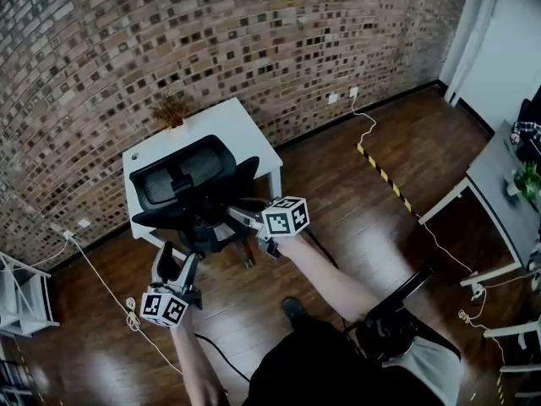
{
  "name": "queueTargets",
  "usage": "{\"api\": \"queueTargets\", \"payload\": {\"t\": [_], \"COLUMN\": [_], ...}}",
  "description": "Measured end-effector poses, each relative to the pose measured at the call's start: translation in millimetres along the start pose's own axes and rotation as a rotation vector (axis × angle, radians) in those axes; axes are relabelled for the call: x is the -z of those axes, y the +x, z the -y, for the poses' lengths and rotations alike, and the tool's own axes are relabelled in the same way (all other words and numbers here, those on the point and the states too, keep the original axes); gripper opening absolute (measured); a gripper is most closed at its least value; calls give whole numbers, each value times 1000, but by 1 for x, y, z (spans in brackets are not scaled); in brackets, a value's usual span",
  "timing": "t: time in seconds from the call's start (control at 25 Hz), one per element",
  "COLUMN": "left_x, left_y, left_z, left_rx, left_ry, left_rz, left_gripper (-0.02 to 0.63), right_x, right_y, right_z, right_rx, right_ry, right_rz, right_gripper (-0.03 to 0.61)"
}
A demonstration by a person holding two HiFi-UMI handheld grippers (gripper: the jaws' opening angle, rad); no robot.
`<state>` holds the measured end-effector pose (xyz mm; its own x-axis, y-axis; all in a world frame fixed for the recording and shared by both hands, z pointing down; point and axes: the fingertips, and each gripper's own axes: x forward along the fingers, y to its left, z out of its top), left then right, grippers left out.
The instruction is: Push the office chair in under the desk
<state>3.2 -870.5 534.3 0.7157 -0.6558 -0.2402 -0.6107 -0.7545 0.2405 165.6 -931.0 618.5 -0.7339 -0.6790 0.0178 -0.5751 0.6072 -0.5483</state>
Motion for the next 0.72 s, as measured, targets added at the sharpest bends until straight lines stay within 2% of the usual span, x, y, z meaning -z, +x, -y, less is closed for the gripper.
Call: {"api": "queueTargets", "payload": {"t": [0.08,0.32,0.48,0.6,0.72], "left_x": [-8,0,-10,-29,-70], "left_y": [-21,-76,-106,-135,-163], "left_z": [15,40,82,113,145], "left_rx": [24,65,72,79,101], "left_ry": [-5,-64,-65,-60,-47], "left_rz": [29,47,46,56,73], "left_gripper": [456,442,425,417,402], "right_x": [11,62,79,84,66], "right_y": [-3,-27,-64,-84,-104], "right_z": [-26,-82,-121,-168,-232], "right_rx": [-2,35,39,25,-14], "right_ry": [-12,-49,-52,-78,-114], "right_rz": [-2,-32,-39,-51,-24], "right_gripper": [77,66,64,66,66]}}
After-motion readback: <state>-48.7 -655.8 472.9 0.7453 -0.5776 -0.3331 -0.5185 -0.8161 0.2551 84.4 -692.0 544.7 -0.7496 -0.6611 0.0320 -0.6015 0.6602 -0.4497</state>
